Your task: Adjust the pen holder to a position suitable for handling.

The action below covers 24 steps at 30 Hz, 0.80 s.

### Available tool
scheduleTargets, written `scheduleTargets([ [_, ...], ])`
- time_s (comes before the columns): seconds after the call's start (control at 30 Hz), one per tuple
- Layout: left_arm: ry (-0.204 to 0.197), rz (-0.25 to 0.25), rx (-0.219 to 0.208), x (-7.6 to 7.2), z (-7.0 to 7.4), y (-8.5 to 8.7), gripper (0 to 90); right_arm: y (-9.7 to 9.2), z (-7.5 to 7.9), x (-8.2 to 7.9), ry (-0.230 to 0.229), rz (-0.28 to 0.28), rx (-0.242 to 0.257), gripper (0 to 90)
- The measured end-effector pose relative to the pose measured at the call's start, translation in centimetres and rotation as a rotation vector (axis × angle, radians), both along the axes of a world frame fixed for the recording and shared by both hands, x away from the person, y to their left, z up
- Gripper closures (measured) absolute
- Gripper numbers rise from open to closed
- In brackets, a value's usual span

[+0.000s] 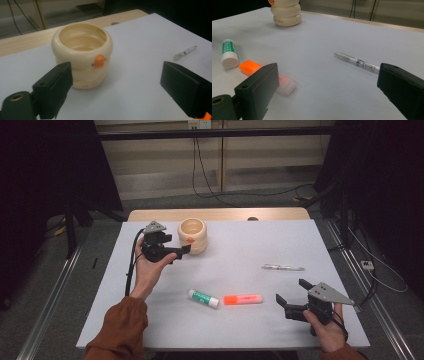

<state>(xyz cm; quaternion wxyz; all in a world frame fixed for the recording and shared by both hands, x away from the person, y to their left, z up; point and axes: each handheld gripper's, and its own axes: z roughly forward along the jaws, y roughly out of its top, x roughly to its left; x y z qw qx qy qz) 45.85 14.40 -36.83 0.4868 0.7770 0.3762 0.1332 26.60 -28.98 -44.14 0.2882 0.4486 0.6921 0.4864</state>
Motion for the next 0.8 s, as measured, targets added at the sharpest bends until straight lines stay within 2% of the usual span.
scheduleTargets([
  [0.1,0.006,0.026,-0.003,1.5,0.2,-0.4,9.4,0.0,0.0,0.0,0.001,0.001,0.003,3.5],
  [0.43,-0.024,0.077,0.039,4.1,0.9,-1.2,12.0,0.0,0.0,0.0,0.004,0.006,0.006,3.6],
  [0.53,0.006,0.081,0.057,5.0,1.0,-1.4,13.9,0.0,0.0,0.0,0.004,0.007,0.006,3.6],
  [0.6,0.001,0.096,0.066,5.5,1.0,-1.7,15.7,0.0,0.0,0.0,0.004,0.007,0.005,3.5],
  [0.67,0.028,0.1,0.09,6.2,1.0,-1.6,16.6,0.0,0.0,0.0,0.005,0.008,0.005,3.6],
  [0.8,0.06,0.126,0.082,7.7,0.6,-1.2,20.2,0.0,-0.1,0.0,0.005,0.01,0.007,3.6],
])
